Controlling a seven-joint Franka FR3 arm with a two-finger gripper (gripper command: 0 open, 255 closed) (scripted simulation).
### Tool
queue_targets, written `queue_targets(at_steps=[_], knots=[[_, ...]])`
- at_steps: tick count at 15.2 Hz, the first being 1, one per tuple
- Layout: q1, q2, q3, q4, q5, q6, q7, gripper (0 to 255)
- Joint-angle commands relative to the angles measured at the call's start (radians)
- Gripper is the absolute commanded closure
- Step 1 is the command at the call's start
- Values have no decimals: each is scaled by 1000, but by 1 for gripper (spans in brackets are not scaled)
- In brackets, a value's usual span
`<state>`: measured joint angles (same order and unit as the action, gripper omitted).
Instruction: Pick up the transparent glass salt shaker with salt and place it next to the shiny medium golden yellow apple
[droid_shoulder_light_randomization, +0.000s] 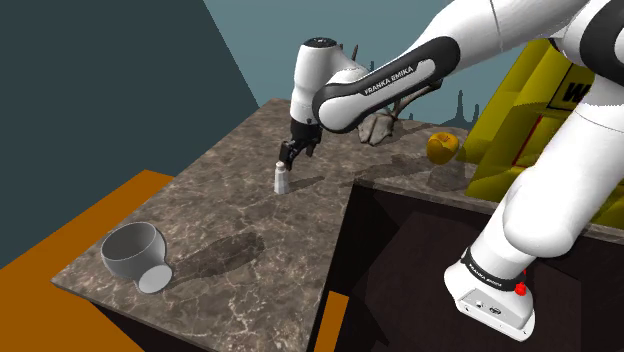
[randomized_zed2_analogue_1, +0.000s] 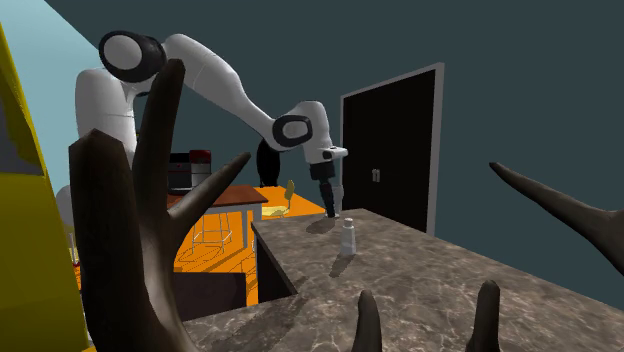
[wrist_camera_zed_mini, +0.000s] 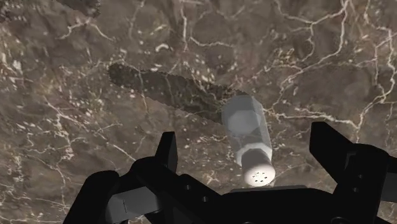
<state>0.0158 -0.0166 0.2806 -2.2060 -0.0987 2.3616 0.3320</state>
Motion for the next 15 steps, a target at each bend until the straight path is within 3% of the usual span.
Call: queue_targets(at_steps=[1, 3, 15], knots=[[4, 73, 6, 40, -43, 40, 43, 0], [15, 150, 6, 99, -90, 63, 90, 0], [25, 237, -11, 102, -141, 143, 125, 0]])
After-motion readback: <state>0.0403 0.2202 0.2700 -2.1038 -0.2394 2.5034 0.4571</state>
